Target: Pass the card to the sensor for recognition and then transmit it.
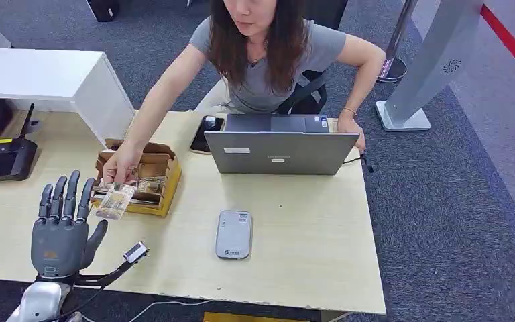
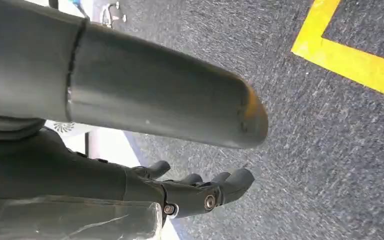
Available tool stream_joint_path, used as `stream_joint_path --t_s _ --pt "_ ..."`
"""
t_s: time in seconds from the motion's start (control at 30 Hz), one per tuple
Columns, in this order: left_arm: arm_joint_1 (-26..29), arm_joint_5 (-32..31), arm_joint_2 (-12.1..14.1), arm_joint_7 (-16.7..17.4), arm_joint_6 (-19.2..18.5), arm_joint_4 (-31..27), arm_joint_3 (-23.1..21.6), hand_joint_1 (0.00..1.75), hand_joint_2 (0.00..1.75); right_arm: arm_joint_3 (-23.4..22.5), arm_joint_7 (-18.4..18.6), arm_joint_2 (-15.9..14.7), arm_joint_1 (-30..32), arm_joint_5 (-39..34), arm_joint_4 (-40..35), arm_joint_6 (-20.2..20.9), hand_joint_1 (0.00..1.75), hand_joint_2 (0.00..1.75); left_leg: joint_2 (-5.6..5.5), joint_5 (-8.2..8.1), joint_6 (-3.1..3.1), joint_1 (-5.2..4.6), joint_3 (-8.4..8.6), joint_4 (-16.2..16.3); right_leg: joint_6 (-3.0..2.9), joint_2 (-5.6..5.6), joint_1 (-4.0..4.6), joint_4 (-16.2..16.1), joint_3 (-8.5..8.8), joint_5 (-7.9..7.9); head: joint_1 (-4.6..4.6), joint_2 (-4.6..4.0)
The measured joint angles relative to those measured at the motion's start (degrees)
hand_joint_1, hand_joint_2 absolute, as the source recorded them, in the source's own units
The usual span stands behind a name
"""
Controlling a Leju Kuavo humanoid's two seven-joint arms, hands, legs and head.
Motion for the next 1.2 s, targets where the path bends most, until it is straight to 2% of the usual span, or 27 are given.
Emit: stream_joint_path --t_s 0.13,0.23,0.3,0.9,0.93,0.97,1.2 --pt "-0.12 -0.02 -0.39 -0.02 0.15 0.81 0.33 0.0 1.75 0.11 -0.63 0.0 0.01 -0.07 0.0 0.17 0.0 0.0 0.0 0.0 0.0 0.0 0.0 0.0 0.0 0.0 0.0 0.0 0.0 0.0 0.0 0.0" --pt "-0.12 0.0 -0.52 -0.02 0.15 1.14 0.48 0.07 1.75 0.15 -0.98 0.0 0.01 -0.15 0.0 0.24 0.0 0.0 0.0 0.0 0.0 0.0 0.0 0.0 0.0 0.0 0.0 0.0 0.0 0.0 0.0 0.0" --pt "-0.12 -0.02 -0.7 -0.2 0.15 1.18 0.68 0.0 1.75 0.15 -1.09 0.0 0.01 -0.15 0.0 0.24 0.0 0.0 0.0 0.0 0.0 0.0 0.0 0.0 0.0 0.0 0.0 0.0 0.0 0.0 0.0 0.0" --pt "-0.04 -0.02 -2.08 -0.94 0.74 1.88 1.6 0.0 1.75 0.15 -1.66 0.0 0.01 -0.17 0.0 0.24 0.0 0.0 0.0 0.0 0.0 0.0 0.0 0.0 0.0 0.0 0.0 0.0 0.0 0.0 0.0 0.0" --pt "-0.04 -0.02 -2.19 -0.96 0.79 1.99 1.7 0.86 1.75 0.17 -1.68 0.0 0.01 -0.17 0.0 0.24 0.0 0.0 0.0 0.0 0.0 0.0 0.0 0.0 0.0 0.0 0.0 0.0 0.0 0.0 0.0 0.0" --pt "-0.04 0.0 -2.25 -1.03 0.83 2.03 1.75 1.57 1.75 0.17 -1.73 0.0 0.02 -0.17 0.0 0.24 0.0 0.0 0.0 0.0 0.0 0.0 0.0 0.0 0.0 0.0 0.0 0.0 0.0 0.0 0.0 0.0" --pt "-0.1 0.0 -3.04 -2.62 1.2 2.58 2.71 1.57 1.75 0.17 -2.32 0.0 0.01 -0.17 0.0 0.17 0.0 0.0 0.0 0.0 0.0 0.0 0.0 0.0 0.0 0.0 0.0 0.0 0.0 0.0 -0.02 0.0"
